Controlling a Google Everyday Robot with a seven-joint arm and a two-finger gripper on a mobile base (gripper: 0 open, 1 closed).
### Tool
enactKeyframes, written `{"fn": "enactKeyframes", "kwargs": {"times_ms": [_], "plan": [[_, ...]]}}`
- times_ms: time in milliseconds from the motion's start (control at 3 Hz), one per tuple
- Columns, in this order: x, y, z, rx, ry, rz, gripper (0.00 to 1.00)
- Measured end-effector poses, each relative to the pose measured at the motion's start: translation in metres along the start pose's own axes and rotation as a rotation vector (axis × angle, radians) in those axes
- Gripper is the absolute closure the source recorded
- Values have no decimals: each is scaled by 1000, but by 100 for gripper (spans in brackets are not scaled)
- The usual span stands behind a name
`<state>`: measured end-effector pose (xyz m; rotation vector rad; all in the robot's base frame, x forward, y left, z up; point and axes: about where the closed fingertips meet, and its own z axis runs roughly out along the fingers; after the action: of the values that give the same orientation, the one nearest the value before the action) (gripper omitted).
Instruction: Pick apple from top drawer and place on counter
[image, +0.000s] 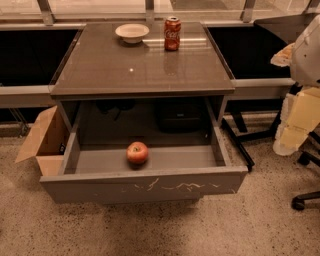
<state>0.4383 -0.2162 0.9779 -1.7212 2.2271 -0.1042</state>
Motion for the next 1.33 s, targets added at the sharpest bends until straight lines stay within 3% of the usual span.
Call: {"fn": "enactKeyframes", "kwargs": {"times_ms": [667,1000,1333], "plan": [[-53,-24,61,-80,-174,-91,0],[-53,-24,61,-80,-174,-91,0],[-65,-19,101,-143,-216,-92,0]]}}
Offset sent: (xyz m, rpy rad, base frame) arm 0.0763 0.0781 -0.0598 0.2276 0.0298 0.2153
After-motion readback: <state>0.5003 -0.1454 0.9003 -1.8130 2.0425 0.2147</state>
